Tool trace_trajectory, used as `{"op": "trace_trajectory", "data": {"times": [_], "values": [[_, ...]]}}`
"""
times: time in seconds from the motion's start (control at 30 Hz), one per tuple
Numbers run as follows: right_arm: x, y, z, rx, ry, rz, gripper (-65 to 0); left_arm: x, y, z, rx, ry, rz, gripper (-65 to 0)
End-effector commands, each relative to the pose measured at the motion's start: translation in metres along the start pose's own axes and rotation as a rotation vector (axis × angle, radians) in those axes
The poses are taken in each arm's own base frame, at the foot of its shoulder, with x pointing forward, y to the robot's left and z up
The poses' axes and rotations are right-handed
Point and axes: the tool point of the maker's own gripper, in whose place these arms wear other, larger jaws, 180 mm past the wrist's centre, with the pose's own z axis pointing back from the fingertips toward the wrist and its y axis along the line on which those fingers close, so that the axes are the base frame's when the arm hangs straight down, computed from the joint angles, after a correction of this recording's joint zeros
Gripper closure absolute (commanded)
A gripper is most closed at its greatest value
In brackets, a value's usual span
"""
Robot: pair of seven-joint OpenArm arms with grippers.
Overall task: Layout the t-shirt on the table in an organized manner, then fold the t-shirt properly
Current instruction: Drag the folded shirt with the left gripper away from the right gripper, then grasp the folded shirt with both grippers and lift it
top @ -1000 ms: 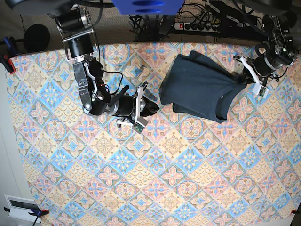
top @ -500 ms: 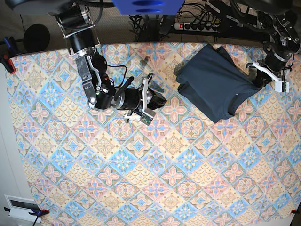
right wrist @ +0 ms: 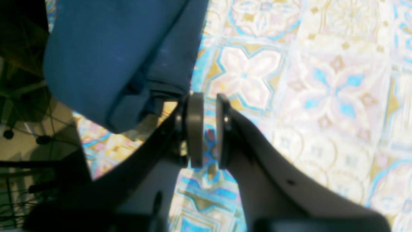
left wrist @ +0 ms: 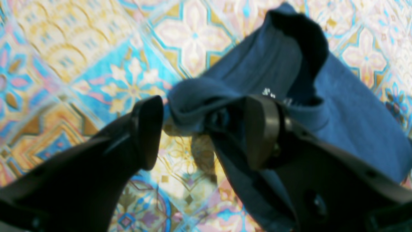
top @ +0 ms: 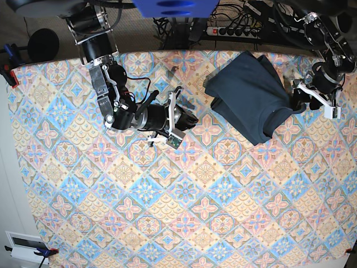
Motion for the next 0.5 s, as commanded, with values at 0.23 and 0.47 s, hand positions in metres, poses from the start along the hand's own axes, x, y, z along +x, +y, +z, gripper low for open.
{"op": "trace_trajectory", "data": {"times": [0.23,0.47], "values": [[0.022,0.018,0.005,0.027,-0.079,0.041,-6.4,0.007,0.023,0.056,-0.047,-0.064,0.089,-26.3],[0.015,0.066,-0.018,0.161,-0.027,0.108,-6.4,-0.025,-0.011,0.041,-0.162,0.069,0.086,-17.6]]}}
